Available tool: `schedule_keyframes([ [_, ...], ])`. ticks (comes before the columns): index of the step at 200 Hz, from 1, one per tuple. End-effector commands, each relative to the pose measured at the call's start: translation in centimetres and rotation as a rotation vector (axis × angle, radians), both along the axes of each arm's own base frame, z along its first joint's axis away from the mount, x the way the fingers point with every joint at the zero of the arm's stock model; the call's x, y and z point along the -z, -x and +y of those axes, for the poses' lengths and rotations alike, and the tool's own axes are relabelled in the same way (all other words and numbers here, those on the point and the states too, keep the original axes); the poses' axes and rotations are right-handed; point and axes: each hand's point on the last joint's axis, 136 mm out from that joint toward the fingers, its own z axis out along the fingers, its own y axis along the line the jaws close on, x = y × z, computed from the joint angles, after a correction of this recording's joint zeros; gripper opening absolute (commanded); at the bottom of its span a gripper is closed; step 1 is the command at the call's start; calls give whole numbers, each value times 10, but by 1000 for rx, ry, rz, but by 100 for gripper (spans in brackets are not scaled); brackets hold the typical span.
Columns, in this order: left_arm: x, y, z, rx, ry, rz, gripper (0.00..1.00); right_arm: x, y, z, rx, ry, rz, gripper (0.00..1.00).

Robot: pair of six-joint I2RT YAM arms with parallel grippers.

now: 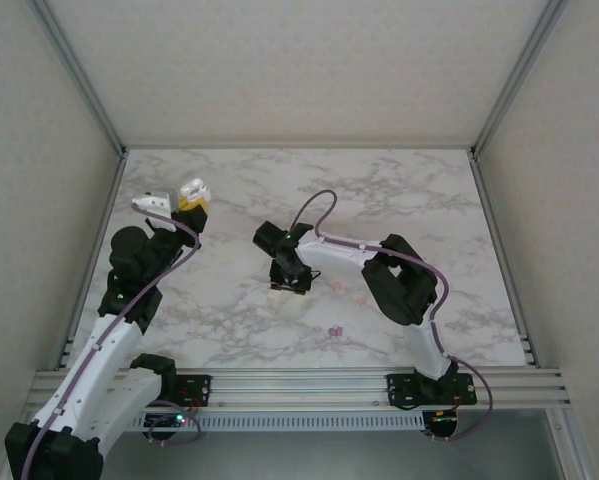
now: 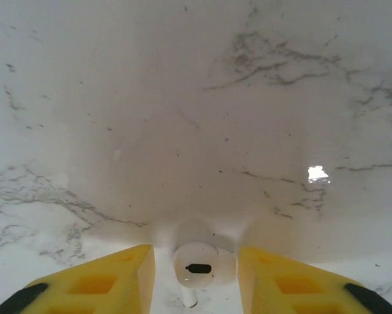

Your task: Insert the wireless bluetooth earbuds into the charging case

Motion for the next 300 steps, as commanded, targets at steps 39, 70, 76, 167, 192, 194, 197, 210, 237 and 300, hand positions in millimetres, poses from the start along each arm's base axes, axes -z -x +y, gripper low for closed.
schedule_keyframes([
  [39,-9,1,-1,17,-2,-43,15,13,8,-8,-37,88,22,34],
  [70,-9,1,-2,19,-1,-42,15,11,3,-13,-47,123,-5,35],
  [76,-9,1,-1,19,-1,-42,15,11,1,-14,-48,129,-7,35],
  [167,-9,2,-3,28,-2,-36,15,18,0,-5,-86,121,7,30],
  [192,-8,2,-3,28,-1,-33,14,14,-2,-2,-94,102,-7,29],
  [194,-9,2,-3,29,-2,-34,15,13,-3,-2,-96,103,-10,29],
  [197,-8,2,-3,28,-2,-32,15,12,-3,-2,-101,102,-15,29],
  [210,-8,3,-3,32,-5,-30,15,4,-7,-1,-122,83,-51,28],
  [237,-7,4,-6,46,-7,-26,15,-31,-21,-4,-156,43,-186,28],
  [300,-8,5,-39,205,50,-25,15,-160,-44,-55,-168,1,-635,28],
])
